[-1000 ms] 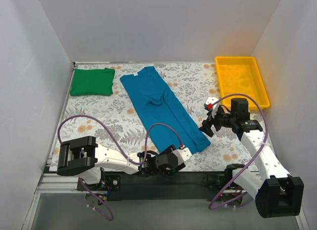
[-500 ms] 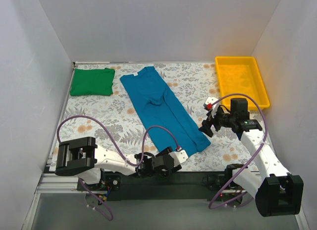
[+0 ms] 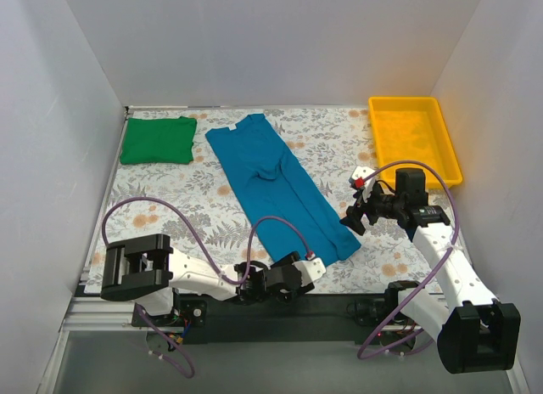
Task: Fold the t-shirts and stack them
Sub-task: Fold the tshirt
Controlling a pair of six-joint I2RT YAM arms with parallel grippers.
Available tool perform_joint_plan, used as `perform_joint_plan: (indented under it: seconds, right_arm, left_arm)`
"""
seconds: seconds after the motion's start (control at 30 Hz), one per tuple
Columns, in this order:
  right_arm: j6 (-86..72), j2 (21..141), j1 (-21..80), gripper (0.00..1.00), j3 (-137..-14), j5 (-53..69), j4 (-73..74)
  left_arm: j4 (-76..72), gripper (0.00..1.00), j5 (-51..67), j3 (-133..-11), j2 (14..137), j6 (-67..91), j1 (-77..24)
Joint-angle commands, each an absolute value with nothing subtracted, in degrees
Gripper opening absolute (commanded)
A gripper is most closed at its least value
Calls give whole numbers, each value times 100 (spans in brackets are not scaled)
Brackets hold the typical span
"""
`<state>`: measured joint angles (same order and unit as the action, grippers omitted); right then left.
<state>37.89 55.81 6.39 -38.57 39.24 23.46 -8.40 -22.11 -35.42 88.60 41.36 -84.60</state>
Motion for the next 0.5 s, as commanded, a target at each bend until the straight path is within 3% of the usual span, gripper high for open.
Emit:
perform_joint_plan:
  seconds: [0.0,0.2,0.33,0.47]
  right_arm:
    - [3850,5493,624,97,-3946,4069,2320]
    - [3858,5502,624,97,-3946,4069,2320]
    - [3858,5493,624,97,-3946,4061,2320]
    - [3850,5502,624,97,-3946,4061,2329]
  left_arm:
    - [-914,52,-2268,-3753,9000,4008,-8473]
    - [-923,52,-2215,-3876,9184,3999,-8420]
    - [-835,45,-2267,-3929,9369,4034,-8350]
    - [-738,44,-2399,-3815,9282,4113,-8227]
